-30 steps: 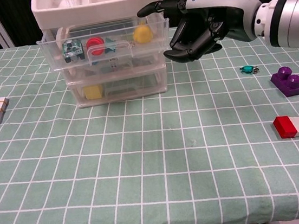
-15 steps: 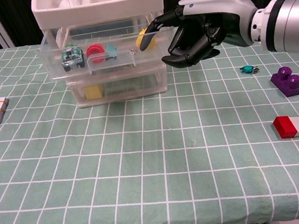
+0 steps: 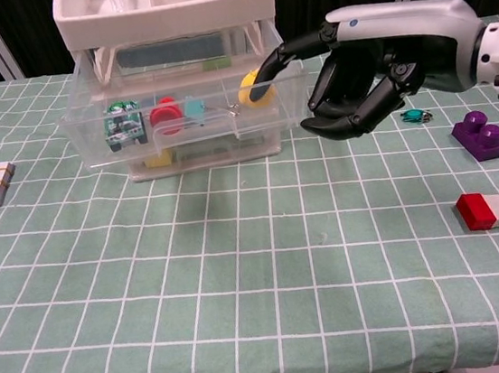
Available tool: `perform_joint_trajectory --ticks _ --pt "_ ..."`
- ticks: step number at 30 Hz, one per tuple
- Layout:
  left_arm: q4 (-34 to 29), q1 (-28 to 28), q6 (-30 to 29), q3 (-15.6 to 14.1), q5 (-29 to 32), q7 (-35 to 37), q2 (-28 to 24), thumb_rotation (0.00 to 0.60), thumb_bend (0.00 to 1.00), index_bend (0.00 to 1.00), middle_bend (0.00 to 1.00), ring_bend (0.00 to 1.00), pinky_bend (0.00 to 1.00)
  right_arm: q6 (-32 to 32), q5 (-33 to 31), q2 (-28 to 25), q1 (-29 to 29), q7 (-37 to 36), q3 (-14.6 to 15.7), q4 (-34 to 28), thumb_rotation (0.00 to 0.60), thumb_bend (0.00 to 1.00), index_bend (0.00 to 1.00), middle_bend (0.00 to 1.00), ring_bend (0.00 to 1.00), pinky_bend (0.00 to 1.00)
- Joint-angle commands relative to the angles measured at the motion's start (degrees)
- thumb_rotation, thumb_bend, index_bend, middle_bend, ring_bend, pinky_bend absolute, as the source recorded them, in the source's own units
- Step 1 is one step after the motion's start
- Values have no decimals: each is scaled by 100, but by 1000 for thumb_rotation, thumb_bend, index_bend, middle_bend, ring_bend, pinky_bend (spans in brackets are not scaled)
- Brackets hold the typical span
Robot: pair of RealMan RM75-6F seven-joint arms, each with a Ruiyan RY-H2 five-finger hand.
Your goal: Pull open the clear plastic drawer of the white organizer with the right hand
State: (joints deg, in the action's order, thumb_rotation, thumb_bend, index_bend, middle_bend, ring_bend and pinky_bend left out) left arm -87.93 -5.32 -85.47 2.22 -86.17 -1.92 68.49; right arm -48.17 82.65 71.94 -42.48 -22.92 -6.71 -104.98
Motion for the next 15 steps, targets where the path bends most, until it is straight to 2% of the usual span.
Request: perform_joint_trajectory --ticks 1,6,9,12,15 --pt "-28 17 -47 10 -11 -6 -33 600 0 241 235 181 203 -134 169 -442 71 279 34 -381 600 345 92 860 876 935" --pt "-64 35 -99 10 -35 -28 -61 600 0 241 235 181 203 -171 197 -1199 -4 622 -186 -913 600 317 77 860 877 936" --pt "-108 39 -135 5 -80 -47 -55 600 0 241 235 181 203 -25 -25 -1519 -252 1101 -493 -1041 600 317 171 872 895 938" --pt "-156 55 -211 5 -133 -82 -25 600 0 241 235 181 203 163 -504 -1564 -613 2193 -745 -1010 600 325 303 893 915 944" --pt "-196 78 -256 9 -135 -117 -17 600 0 242 235 181 203 428 -1178 -1449 -1022 3216 -828 -965 600 327 350 910 932 952"
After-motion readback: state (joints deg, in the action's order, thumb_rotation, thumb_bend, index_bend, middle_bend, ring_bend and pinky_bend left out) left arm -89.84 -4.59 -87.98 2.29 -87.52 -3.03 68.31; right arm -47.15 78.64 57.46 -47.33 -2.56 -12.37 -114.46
